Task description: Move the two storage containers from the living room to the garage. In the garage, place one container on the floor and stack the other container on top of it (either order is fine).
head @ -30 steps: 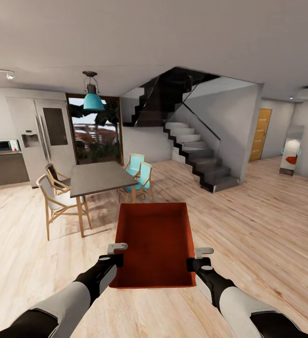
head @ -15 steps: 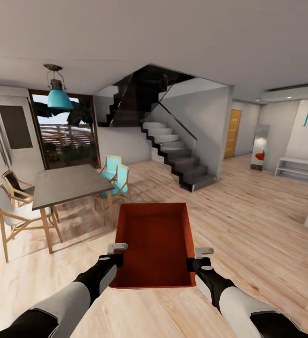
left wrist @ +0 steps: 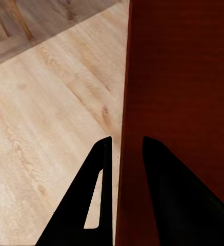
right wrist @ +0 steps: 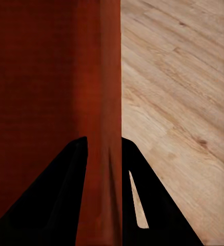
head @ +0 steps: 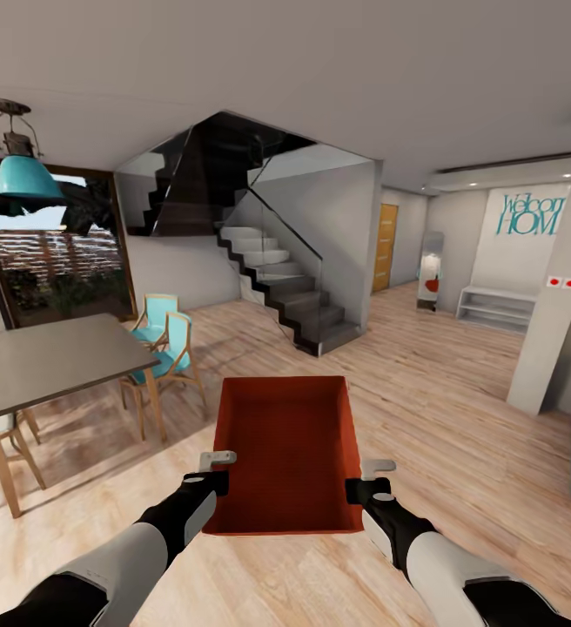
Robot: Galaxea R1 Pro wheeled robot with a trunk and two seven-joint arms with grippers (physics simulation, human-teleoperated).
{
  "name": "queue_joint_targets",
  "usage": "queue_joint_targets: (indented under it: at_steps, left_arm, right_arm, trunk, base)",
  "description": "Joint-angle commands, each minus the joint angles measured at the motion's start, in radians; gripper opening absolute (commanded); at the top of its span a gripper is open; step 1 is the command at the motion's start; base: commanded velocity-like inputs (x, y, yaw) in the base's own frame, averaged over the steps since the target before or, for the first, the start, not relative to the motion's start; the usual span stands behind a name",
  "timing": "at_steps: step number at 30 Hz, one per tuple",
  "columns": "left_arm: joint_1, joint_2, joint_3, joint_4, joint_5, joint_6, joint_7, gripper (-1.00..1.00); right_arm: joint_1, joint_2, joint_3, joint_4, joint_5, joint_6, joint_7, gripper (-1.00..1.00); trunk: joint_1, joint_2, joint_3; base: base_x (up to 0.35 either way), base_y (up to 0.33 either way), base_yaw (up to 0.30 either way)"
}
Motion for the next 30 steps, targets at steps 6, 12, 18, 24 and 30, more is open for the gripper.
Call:
queue_joint_targets:
  at_steps: [6, 12, 18, 24, 30]
  left_arm:
    - [-0.001, 0.001, 0.009, -0.005, -0.028, -0.001, 0.016, -1.00]
    - [-0.001, 0.001, 0.009, -0.006, -0.028, -0.001, 0.016, -1.00]
    - [-0.001, 0.001, 0.009, -0.005, -0.028, -0.001, 0.016, -1.00]
    - [-0.001, 0.002, 0.009, -0.005, -0.028, -0.001, 0.016, -1.00]
    - [-0.001, 0.002, 0.009, -0.005, -0.028, -0.001, 0.016, -1.00]
  right_arm:
    - [-0.001, 0.000, -0.001, 0.005, -0.007, -0.002, -0.003, -1.00]
    - [-0.001, 0.000, -0.001, 0.005, -0.007, -0.002, -0.003, -1.00]
    - [-0.001, 0.000, -0.001, 0.005, -0.007, -0.002, -0.003, -1.00]
    - [-0.001, 0.000, -0.001, 0.004, -0.007, -0.002, -0.003, -1.00]
    - [-0.001, 0.000, -0.001, 0.005, -0.007, -0.001, -0.003, -1.00]
  trunk:
    - [0.001, -0.002, -0.002]
    - [0.001, -0.002, -0.002]
    - [0.001, -0.002, -0.002]
    - [0.001, -0.002, -0.002]
    - [0.001, -0.002, -0.002]
  base:
    - [0.297, -0.094, -0.288]
    - [0.297, -0.094, -0.288]
    - [0.297, -0.094, -0.288]
    - [0.297, -0.094, -0.288]
    - [0.297, -0.094, -0.256]
